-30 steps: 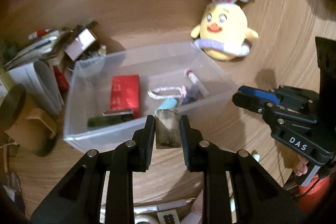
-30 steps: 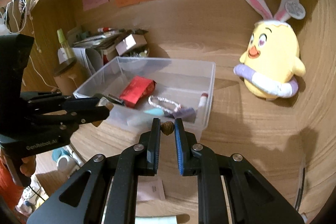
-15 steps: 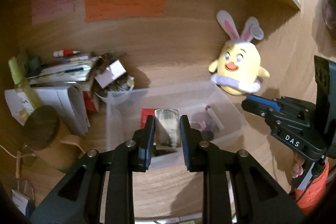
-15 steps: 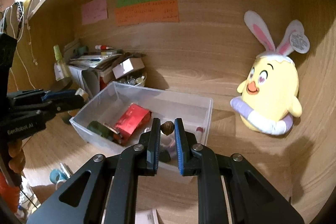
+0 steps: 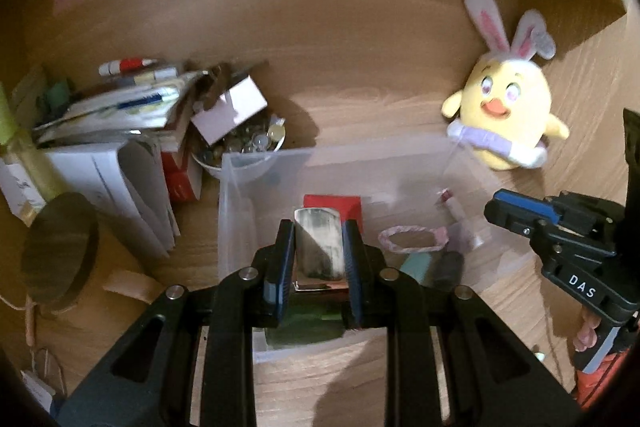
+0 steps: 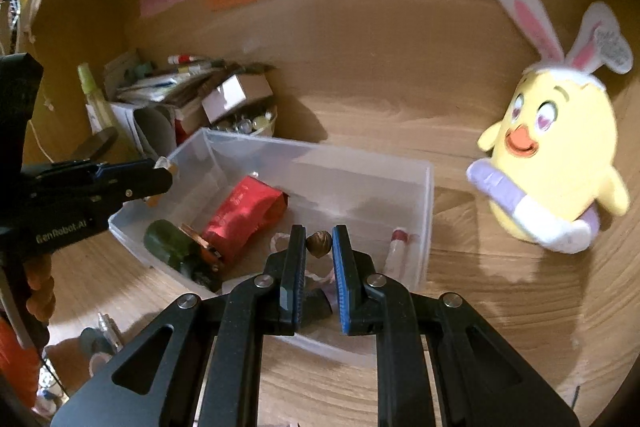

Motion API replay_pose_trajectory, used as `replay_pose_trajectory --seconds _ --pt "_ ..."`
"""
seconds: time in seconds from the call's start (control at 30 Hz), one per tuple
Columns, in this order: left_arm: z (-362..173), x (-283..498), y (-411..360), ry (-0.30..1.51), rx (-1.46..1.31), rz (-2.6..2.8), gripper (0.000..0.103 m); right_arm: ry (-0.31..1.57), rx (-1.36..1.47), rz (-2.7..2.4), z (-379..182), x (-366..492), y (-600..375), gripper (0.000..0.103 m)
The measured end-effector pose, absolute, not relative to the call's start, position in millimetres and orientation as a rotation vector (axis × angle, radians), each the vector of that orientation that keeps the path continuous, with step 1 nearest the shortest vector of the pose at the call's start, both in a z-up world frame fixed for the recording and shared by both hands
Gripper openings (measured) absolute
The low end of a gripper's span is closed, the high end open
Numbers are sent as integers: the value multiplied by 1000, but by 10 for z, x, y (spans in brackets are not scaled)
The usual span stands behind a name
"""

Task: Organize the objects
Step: 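Carry the vial and bead over the clear bin and open both tools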

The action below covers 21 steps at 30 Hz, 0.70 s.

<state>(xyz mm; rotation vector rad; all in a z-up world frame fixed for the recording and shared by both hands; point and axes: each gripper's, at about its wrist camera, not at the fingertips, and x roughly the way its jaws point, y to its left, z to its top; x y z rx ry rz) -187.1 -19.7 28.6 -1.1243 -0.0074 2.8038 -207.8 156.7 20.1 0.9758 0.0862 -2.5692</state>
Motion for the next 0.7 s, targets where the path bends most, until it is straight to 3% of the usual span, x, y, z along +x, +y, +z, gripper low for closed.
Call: replay_pose_trajectory --seconds 0.6,0.7 --pt "161 -1893 -95 70 -1120 2770 25 173 1072 -2546 -69 -2279 1363 12" --pt "196 -1823 -103 62 -1103 2776 33 176 1077 -2543 -48 -2253 1368 22"
